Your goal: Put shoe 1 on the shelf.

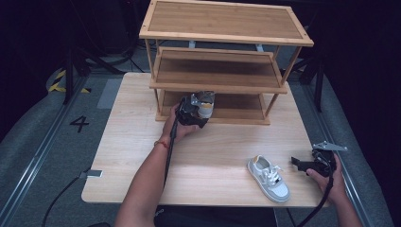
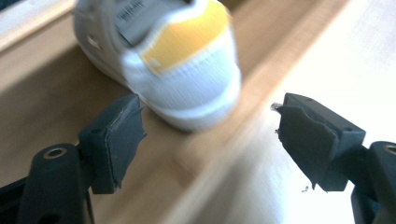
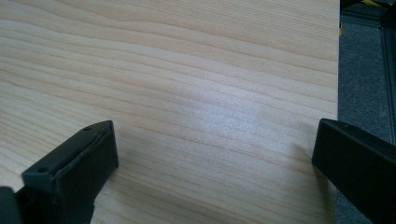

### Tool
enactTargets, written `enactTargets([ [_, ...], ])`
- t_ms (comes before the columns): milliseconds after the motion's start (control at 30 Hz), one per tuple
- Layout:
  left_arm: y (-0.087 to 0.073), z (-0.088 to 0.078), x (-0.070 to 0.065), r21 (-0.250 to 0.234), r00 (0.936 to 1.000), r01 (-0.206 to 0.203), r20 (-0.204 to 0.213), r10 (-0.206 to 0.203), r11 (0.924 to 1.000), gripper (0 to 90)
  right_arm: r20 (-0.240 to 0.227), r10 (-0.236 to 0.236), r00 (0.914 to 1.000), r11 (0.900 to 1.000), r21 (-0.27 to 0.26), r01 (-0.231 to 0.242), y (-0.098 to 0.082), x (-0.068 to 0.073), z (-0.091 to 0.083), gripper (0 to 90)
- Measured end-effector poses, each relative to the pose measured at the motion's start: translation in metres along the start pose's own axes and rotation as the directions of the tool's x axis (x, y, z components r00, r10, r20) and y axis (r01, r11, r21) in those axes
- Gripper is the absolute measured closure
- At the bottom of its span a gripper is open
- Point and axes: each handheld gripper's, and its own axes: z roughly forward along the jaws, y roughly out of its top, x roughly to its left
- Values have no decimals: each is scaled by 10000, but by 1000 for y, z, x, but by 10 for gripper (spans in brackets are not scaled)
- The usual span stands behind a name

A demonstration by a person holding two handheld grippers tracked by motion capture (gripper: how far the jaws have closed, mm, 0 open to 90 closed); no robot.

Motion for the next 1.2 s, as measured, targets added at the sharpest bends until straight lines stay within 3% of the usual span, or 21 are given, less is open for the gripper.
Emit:
enactTargets([
  [167,-20,-22,-11,584,9968,-793,-39,796,9951,201,-7,25,10000,10000,-12,-25,0,0,0,4],
  [267,-32,-33,-19,568,9939,-1099,106,1095,9923,188,-16,20,10000,10000,-5,-20,0,0,0,4],
  [333,-49,-51,-29,563,9875,-1568,-73,1574,9860,174,-28,8,10000,10000,-3,-8,0,0,0,4],
  [400,-61,-65,-32,607,9872,-1590,4,1592,9854,192,-61,-31,10000,10000,58,32,0,0,-1,4],
  [500,-79,-88,-35,468,9912,-1316,172,1310,9902,192,-160,-135,9998,9999,91,136,1,-1,-1,29],
  [567,-93,-102,-38,378,9914,-1305,136,1300,9907,184,-259,-153,9995,9999,-15,153,1,-1,-3,112],
  [600,-93,-102,-38,378,9914,-1305,136,1300,9907,185,-259,-153,9995,9999,-15,153,1,-1,-3,112],
  [633,-110,-116,-40,392,9923,-1240,31,1240,9915,186,-447,-159,9989,9997,-177,151,2,0,-7,223],
  [700,-122,-122,-41,389,9950,-995,-30,997,9943,192,-513,-151,9986,9996,-251,138,3,0,-10,130],
  [767,-139,-130,-42,595,9941,-992,-376,1015,9933,193,-506,-205,9985,9989,-430,183,5,1,-14,216],
  [800,-146,-133,-42,660,9948,-905,-407,933,9937,199,-558,-257,9981,9985,-503,229,7,2,-17,189],
  [833,-152,-135,-42,675,9958,-820,-353,845,9943,202,-494,-285,9984,9976,-638,253,8,3,-20,153],
  [900,-162,-140,-43,707,9974,-661,-251,680,9953,201,-599,-354,9976,9960,-843,303,12,6,-26,201],
  [1000,-171,-144,-44,649,9991,-414,-31,417,9970,201,-678,-508,9964,9933,-1067,434,18,12,-34,188],
  [1067,-179,-150,-44,556,9990,-444,133,437,9975,197,-695,-603,9958,9913,-1209,516,25,19,-40,206],
  [1100,-184,-153,-43,513,9996,-198,198,188,9985,198,-769,-735,9943,9886,-1368,625,32,27,-45,207],
  [1200,-191,-157,-42,331,9999,-87,112,83,9994,198,-838,-1235,9888,9827,-1489,1101,45,44,-53,228],
])
